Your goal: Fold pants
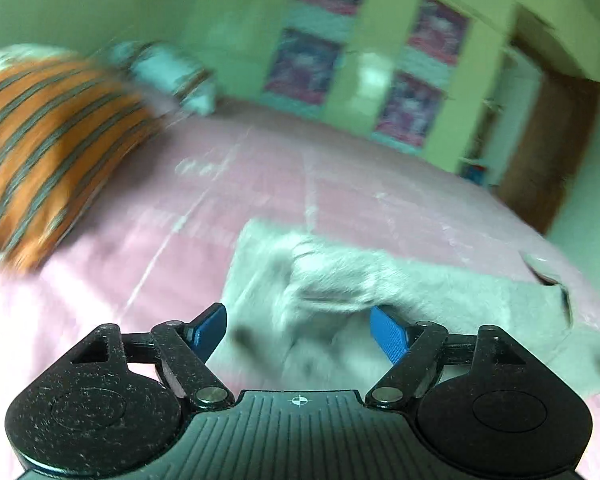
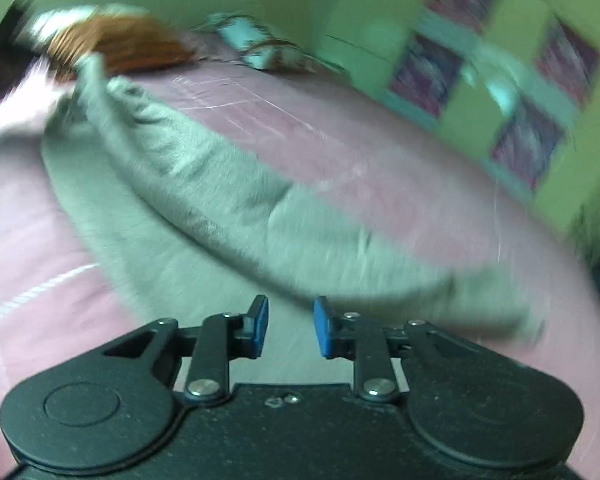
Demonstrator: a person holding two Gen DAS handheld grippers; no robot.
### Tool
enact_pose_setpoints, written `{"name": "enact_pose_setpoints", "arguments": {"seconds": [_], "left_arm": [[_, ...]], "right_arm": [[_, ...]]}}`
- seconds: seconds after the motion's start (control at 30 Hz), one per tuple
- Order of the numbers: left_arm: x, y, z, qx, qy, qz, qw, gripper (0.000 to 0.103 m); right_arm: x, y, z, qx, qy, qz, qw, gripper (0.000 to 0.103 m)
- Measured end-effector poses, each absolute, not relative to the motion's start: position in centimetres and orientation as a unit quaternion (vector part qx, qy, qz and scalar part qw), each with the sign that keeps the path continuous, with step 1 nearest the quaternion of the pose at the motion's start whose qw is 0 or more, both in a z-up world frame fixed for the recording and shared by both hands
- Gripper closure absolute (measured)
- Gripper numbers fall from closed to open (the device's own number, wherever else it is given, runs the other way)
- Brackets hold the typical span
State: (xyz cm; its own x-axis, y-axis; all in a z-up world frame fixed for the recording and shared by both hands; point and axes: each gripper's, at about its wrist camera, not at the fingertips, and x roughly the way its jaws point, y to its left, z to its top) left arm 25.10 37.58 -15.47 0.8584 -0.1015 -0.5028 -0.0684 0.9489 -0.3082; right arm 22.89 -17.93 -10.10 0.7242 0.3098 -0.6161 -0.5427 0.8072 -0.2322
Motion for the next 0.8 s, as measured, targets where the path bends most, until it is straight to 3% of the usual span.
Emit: {"name": "enact_pose_setpoints", "arguments": {"seconds": [0.27,0.53,0.6,0.63,0.67,0.73,0.8], "left_arm": [[21.7,37.0,-14.4,-0.33,0.244,0.025,0.911,0.025],[24.0,34.0,-18.0,-0.371,0.301,0.07,0.875,0.026],[23.1,33.7,-18.4,-0.404,0.283,0.068,0.867,0.036],[23.4,34.0,-18.5,-0.418,0.274,0.064,0.864,0.046],[24.0,34.2,-18.5,-0.423,0.272,0.067,0.862,0.051],[24.9,34.5,-18.7,-0.429,0.274,0.061,0.859,0.059],[26.3,34.5,-18.9,-0.412,0.297,0.06,0.859,0.066]], "right_arm": [[21.9,-19.2,-8.0,-0.096,0.259,0.176,0.945,0.086],[23.6,-19.0,-8.7,-0.038,0.276,0.149,0.949,0.082],[23.9,-19.9,-9.5,-0.005,0.293,0.135,0.947,0.074],[24.5,-20.3,-9.9,0.02,0.302,0.128,0.944,0.064],[25.2,-20.7,-10.2,0.045,0.309,0.12,0.943,0.052],[26.8,-21.7,-10.9,0.103,0.323,0.108,0.934,0.047],[28.9,-22.4,-11.6,0.149,0.345,0.097,0.921,0.05]]}}
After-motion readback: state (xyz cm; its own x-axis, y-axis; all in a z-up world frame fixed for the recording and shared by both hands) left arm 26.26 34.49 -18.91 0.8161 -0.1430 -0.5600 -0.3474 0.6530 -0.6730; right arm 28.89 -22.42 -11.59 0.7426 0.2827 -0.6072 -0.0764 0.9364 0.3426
